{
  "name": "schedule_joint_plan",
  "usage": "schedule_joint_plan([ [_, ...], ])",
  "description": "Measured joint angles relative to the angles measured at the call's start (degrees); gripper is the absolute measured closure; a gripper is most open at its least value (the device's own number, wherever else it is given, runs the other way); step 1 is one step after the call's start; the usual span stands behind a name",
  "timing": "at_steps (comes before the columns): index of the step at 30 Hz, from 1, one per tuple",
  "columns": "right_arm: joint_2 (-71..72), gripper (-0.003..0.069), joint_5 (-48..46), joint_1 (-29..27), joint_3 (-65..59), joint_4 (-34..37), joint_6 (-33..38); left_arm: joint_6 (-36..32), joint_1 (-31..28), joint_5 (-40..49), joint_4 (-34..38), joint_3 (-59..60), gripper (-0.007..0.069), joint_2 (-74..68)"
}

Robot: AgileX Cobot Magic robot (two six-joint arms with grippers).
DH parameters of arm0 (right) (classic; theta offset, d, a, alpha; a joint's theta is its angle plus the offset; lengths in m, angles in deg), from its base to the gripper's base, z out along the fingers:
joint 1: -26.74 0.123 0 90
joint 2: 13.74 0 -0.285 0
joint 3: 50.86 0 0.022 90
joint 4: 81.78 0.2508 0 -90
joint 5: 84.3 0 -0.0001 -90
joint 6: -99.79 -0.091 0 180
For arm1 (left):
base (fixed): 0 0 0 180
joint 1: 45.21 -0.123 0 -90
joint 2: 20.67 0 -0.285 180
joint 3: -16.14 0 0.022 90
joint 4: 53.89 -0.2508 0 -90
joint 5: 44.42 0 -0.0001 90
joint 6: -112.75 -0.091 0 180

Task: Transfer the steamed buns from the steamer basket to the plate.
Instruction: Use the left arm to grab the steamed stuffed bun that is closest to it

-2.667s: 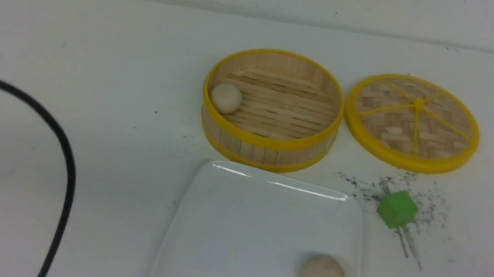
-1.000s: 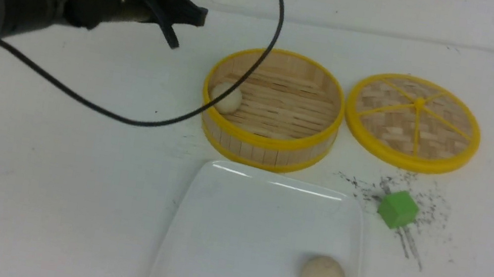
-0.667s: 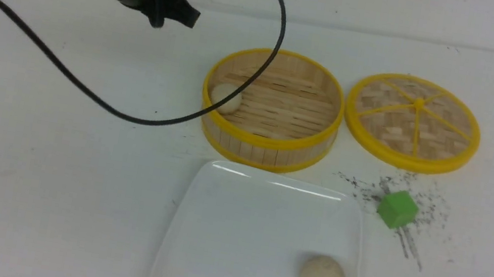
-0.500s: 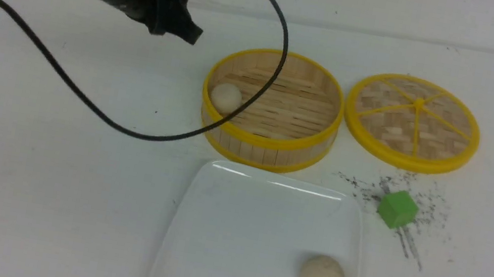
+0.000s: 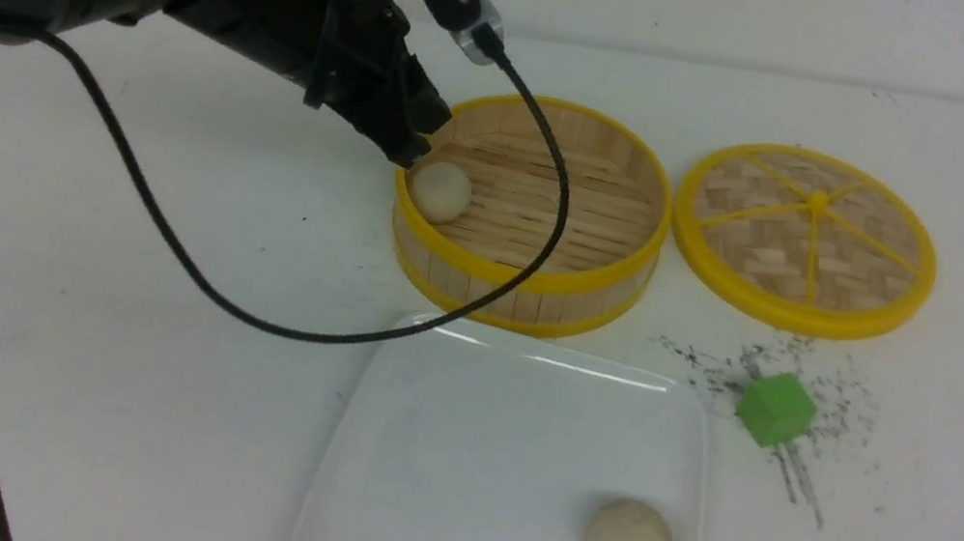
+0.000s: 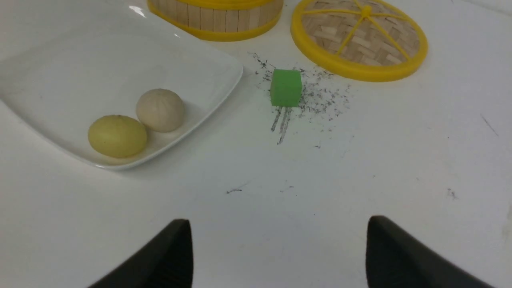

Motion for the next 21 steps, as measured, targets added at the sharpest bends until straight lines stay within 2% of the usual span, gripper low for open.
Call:
schedule_joint_plan([
  [4, 0.0, 0.0097, -2.1, 0.0, 0.0, 0.0, 0.0, -0.9, 0.0, -6.4, 5.9, -0.6, 0.0449, -2.1],
  [9, 0.0, 0.0097, -2.9, 0.0, 0.0, 0.0, 0.0, -0.2, 0.0, -7.6, 6.4, -2.7, 0.0447, -6.5],
  [16, 0.0, 0.0097, -3.6, 0.0, 0.0, 0.0, 0.0, 5.4, 0.0, -6.3, 5.8, -8.2, 0.0393, -13.3],
  [21, 0.0, 0.0097, -4.2, 0.0, 0.0, 0.0, 0.0, 13.2, 0.0, -3.7, 0.9, -10.7, 0.0344, -14.3],
])
